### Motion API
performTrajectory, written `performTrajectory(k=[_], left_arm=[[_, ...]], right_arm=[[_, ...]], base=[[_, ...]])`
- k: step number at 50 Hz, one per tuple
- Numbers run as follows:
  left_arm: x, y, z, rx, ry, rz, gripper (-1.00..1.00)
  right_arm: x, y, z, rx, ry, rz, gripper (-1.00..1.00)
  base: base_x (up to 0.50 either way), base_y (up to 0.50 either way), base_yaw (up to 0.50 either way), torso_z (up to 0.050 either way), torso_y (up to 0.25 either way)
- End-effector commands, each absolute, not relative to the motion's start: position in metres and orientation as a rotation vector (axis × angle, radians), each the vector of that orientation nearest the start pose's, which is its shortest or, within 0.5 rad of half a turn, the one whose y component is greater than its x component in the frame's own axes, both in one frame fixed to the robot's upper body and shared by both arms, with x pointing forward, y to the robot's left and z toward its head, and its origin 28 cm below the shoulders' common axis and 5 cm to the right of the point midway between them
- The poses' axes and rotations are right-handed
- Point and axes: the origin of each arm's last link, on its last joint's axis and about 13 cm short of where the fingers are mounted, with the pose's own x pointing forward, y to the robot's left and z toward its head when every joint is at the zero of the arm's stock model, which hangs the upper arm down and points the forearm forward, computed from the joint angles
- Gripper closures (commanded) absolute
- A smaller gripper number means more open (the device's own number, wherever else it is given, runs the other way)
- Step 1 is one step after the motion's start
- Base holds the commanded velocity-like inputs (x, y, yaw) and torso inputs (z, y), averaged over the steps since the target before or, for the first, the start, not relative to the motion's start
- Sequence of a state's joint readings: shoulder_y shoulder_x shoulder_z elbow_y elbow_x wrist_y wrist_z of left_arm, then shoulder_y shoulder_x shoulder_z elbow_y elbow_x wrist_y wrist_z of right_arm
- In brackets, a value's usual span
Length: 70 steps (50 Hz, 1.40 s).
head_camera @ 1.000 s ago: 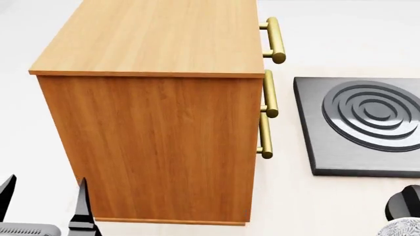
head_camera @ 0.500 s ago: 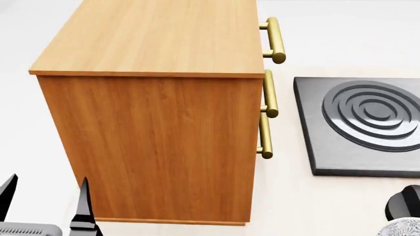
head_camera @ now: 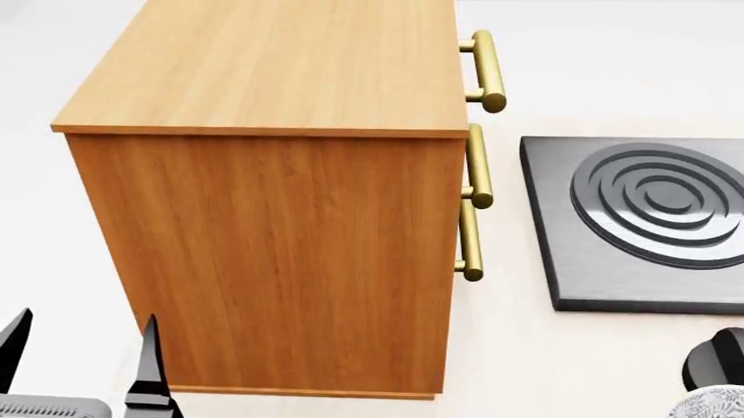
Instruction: Put the bowl on the top of the cabinet.
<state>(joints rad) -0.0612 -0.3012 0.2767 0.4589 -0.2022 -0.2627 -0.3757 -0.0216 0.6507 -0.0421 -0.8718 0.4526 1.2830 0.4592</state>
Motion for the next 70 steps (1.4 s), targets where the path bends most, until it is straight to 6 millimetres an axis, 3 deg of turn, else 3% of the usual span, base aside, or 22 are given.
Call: performTrajectory(k=[1,70], left_arm=[[0.2067,0.2001,0.0939,0.06,-0.187,0.009,-1.0],[0.2063,0.1998,0.0954,0.062,-0.191,0.007,-1.0]], right_arm=[[0.1457,-0.1715,0.1151,-0.533,0.451,-0.14,-1.0],[0.148,-0.1737,0.1071,-0.517,0.475,-0.146,-1.0]], base=[[0.0,0.0,0.0,0.0,0.0],[0.0,0.0,0.0,0.0,0.0]])
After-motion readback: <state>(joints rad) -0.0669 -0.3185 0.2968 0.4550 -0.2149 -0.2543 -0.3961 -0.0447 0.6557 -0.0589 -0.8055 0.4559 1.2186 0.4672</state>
